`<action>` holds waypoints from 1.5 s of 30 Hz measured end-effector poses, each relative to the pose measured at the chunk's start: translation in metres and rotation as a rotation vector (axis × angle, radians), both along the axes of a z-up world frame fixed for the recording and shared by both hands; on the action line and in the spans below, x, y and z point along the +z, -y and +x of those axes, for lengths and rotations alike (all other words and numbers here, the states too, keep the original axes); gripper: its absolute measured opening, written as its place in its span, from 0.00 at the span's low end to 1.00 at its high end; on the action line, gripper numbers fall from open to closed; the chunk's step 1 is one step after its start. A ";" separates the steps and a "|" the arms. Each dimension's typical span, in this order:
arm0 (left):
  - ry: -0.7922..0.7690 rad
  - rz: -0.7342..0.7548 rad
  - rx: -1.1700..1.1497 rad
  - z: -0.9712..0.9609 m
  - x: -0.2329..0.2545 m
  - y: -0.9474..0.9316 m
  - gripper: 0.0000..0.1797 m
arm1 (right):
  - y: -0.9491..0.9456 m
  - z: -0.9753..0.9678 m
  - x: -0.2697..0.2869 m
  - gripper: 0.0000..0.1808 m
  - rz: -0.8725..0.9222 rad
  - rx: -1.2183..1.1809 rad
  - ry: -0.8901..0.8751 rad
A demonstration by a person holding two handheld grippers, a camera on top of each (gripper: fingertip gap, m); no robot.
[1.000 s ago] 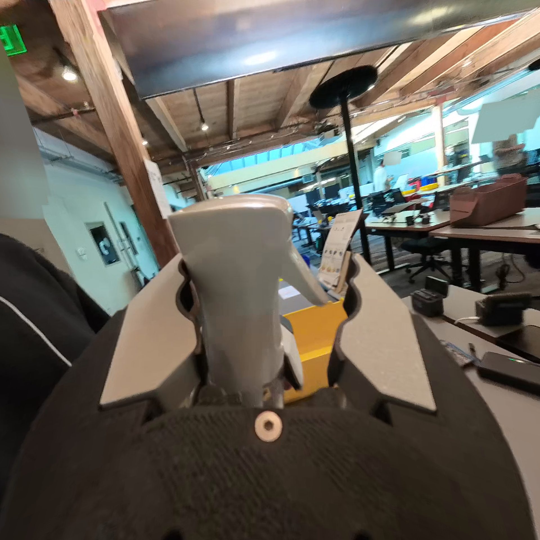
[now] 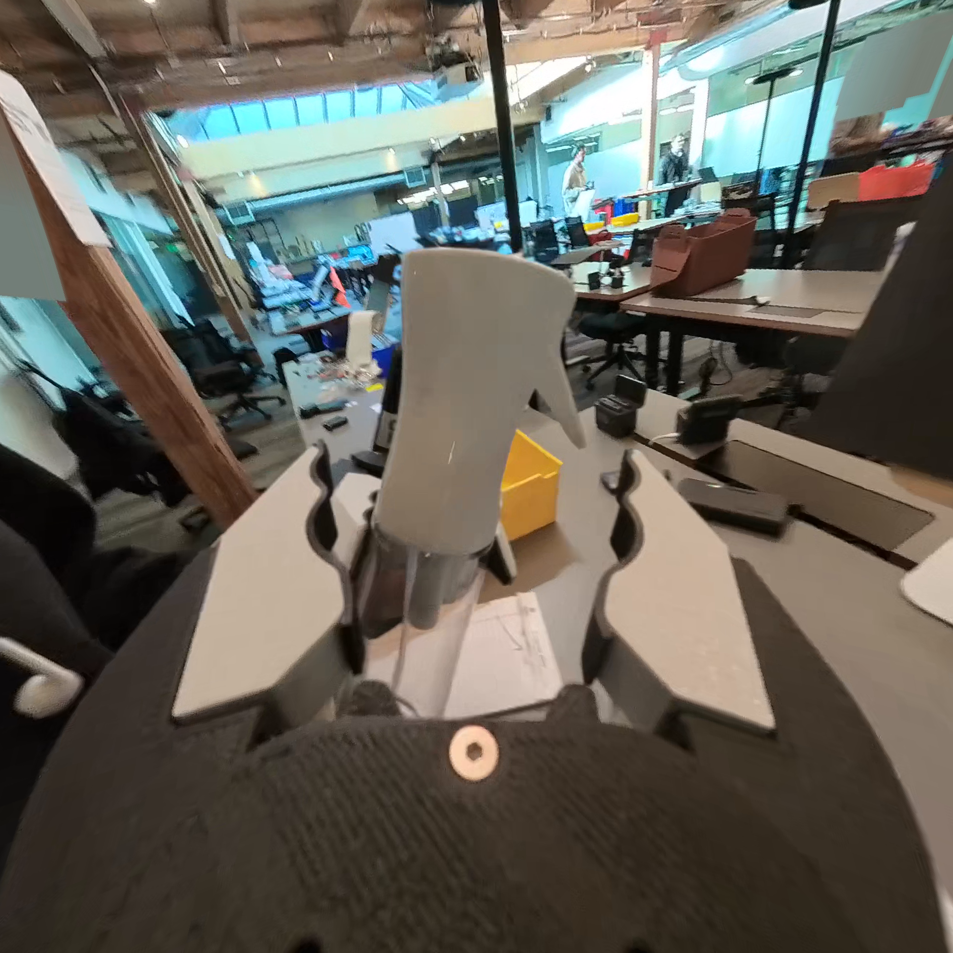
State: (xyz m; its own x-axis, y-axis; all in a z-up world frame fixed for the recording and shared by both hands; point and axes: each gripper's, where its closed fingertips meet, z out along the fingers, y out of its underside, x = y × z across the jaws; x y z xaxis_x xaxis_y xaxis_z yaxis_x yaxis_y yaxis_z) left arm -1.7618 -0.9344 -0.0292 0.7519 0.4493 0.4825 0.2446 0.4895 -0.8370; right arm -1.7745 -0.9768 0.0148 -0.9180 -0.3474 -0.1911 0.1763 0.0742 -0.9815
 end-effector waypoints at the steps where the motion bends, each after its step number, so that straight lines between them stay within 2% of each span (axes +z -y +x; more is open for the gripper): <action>1: 0.011 -0.013 -0.006 -0.001 -0.002 -0.002 0.33 | 0.003 -0.001 -0.003 0.63 0.001 -0.014 -0.041; 4: 0.041 -0.058 -0.027 -0.002 -0.009 -0.009 0.33 | 0.007 0.002 -0.008 0.65 0.004 0.016 -0.047; 9: 0.067 -0.084 -0.051 -0.005 -0.012 -0.019 0.33 | 0.007 0.000 -0.021 0.54 0.016 0.032 0.004; 18: 0.115 -0.063 -0.068 -0.011 -0.023 -0.026 0.33 | 0.004 -0.003 -0.034 0.47 0.029 0.035 0.106; 21: 0.127 -0.052 -0.080 -0.013 -0.026 -0.029 0.33 | 0.001 -0.006 -0.038 0.48 0.037 0.023 0.121; 23: 0.137 -0.031 -0.091 -0.013 -0.029 -0.031 0.33 | 0.001 -0.013 -0.041 0.52 0.051 -0.011 0.078; 26: 0.156 -0.019 -0.106 -0.012 -0.034 -0.032 0.33 | -0.002 -0.016 -0.044 0.53 0.058 -0.033 0.014; 28: 0.169 -0.038 -0.130 -0.010 -0.039 -0.039 0.33 | -0.004 -0.019 -0.042 0.56 0.054 -0.021 0.055; 31: 0.181 -0.037 -0.149 -0.010 -0.041 -0.044 0.33 | -0.008 -0.020 -0.039 0.48 0.057 0.031 0.143; 34: 0.187 -0.034 -0.148 -0.011 -0.043 -0.046 0.33 | -0.010 -0.022 -0.044 0.50 0.074 0.011 0.137; 37: 0.205 -0.032 -0.144 -0.013 -0.046 -0.047 0.33 | -0.008 -0.022 -0.054 0.56 0.105 -0.024 0.132; 45: 0.268 -0.063 -0.146 -0.013 -0.065 -0.053 0.33 | -0.014 -0.023 -0.071 0.47 0.130 -0.040 0.317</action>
